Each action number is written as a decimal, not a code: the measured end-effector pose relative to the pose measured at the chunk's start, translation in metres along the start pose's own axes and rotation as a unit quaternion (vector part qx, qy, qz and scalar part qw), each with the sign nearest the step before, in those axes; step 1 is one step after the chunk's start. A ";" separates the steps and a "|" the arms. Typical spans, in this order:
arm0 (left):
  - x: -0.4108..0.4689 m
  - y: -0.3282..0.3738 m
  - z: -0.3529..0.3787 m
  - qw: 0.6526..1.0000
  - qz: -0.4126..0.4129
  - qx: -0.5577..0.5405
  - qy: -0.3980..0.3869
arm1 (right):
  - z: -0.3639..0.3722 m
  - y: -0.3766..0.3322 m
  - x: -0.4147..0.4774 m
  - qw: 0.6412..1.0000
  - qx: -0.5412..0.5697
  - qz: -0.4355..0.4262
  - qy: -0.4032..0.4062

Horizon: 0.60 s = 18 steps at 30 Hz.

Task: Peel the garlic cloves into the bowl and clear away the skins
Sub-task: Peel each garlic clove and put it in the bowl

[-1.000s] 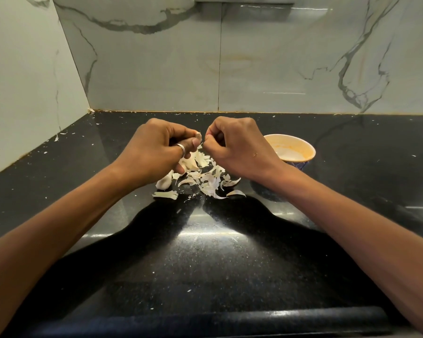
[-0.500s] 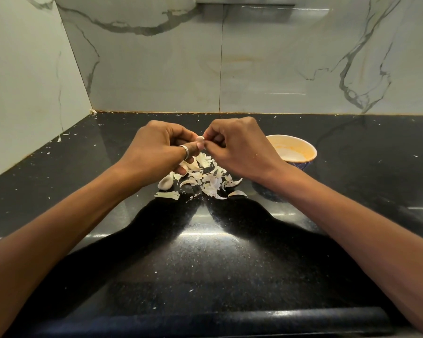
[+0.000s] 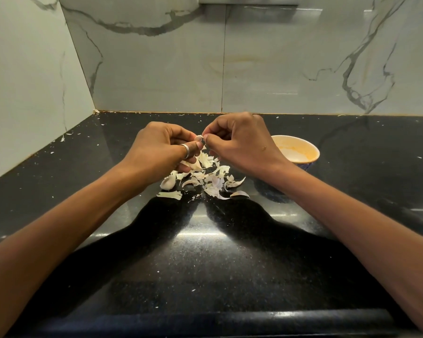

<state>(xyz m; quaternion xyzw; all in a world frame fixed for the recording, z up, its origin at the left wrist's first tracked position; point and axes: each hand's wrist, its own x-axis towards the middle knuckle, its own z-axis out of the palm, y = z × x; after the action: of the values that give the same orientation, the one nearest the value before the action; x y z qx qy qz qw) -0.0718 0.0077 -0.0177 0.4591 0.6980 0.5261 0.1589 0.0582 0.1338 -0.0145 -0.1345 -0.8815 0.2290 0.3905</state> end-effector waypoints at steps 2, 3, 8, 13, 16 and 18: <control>-0.001 0.001 0.001 1.000 -0.004 -0.005 0.001 | 0.000 0.000 -0.001 1.000 0.002 -0.001 0.000; -0.001 0.002 0.001 1.000 -0.005 -0.007 0.001 | 0.001 0.000 -0.001 1.000 0.003 -0.001 0.001; -0.004 0.005 0.001 1.000 -0.013 -0.015 -0.002 | 0.002 0.000 -0.001 1.000 0.001 0.002 -0.003; -0.005 0.006 0.001 0.999 -0.025 -0.026 -0.006 | 0.004 0.000 -0.002 1.000 0.014 0.017 -0.013; -0.005 0.006 0.001 0.999 -0.026 -0.031 -0.005 | 0.004 0.000 -0.002 0.998 0.040 0.036 -0.023; -0.006 0.006 0.001 0.999 -0.026 -0.033 -0.005 | 0.005 0.000 -0.002 0.996 0.062 0.051 -0.034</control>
<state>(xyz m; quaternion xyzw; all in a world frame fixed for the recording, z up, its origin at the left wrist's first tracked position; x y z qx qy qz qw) -0.0652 0.0038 -0.0138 0.4376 0.6910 0.5426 0.1911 0.0559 0.1317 -0.0191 -0.1468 -0.8702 0.3070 0.3562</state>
